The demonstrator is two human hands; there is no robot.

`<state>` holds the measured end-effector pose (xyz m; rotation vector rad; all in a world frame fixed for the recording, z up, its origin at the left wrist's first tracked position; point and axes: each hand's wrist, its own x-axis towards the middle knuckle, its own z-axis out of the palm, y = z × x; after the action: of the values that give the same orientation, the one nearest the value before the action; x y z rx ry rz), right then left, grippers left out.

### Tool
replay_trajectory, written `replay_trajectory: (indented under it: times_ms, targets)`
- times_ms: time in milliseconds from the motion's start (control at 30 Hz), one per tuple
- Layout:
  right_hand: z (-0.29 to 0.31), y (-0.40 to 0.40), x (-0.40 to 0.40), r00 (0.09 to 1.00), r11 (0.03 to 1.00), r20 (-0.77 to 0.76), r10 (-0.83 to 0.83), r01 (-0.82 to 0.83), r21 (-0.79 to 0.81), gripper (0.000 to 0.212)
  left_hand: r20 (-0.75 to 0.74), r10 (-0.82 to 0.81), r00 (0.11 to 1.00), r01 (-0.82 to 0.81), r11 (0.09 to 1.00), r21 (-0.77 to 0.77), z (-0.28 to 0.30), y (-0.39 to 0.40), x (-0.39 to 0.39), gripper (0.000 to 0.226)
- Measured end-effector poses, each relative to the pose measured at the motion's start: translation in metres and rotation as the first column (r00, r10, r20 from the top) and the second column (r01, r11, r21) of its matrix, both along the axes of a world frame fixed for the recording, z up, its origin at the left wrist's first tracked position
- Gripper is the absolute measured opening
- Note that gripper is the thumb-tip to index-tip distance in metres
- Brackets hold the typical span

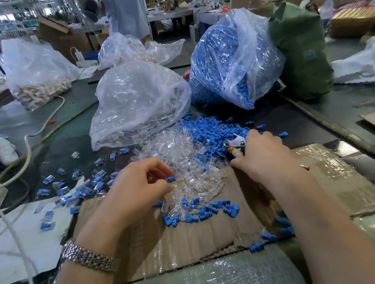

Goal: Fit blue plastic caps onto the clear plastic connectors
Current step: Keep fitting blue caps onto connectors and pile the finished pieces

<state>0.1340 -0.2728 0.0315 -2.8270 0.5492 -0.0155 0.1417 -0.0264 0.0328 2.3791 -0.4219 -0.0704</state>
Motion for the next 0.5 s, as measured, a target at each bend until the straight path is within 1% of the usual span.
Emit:
replay_trajectory:
  times_ms: [33,67,133,167,233,333,433,500]
  targets:
    - [0.0,0.002,0.001,0.999,1.0,0.028,0.016,-0.015,-0.013,0.059,-0.061,-0.041,0.997,0.04,0.999,-0.026,0.001,0.001,0.0,0.022]
    - [0.0,0.003,0.003,0.996,0.998,0.079,0.048,-0.046,-0.032,0.055,-0.129,-0.088,0.988,0.083,0.995,-0.048,0.001,0.002,-0.001,0.023]
    - [0.0,0.009,0.006,0.967,0.985,0.198,0.16,-0.144,-0.096,0.036,-0.201,-0.149,0.968,0.143,0.989,-0.04,0.001,0.0,-0.003,0.023]
    - [-0.001,0.012,0.008,0.949,0.971,0.227,0.22,-0.19,-0.147,0.029,-0.198,-0.153,0.968,0.151,0.988,-0.022,0.0,-0.001,-0.003,0.022]
    - [-0.004,0.019,0.012,0.934,0.939,0.204,0.293,-0.24,-0.248,0.022,-0.156,-0.133,0.979,0.136,0.991,0.009,-0.001,-0.003,-0.003,0.02]
    - [-0.011,0.024,0.016,0.948,0.917,0.133,0.289,-0.234,-0.323,0.023,-0.109,-0.102,0.989,0.108,0.993,0.051,-0.002,-0.004,-0.003,0.018]
    - [-0.013,0.025,0.018,0.951,0.908,0.142,0.273,-0.207,-0.365,0.022,-0.069,-0.096,0.993,0.1,0.993,0.069,-0.004,-0.006,-0.004,0.012]
    - [-0.012,0.026,0.018,0.95,0.91,0.16,0.27,-0.197,-0.364,0.021,-0.056,-0.085,0.995,0.089,0.993,0.075,-0.004,-0.006,-0.004,0.011]
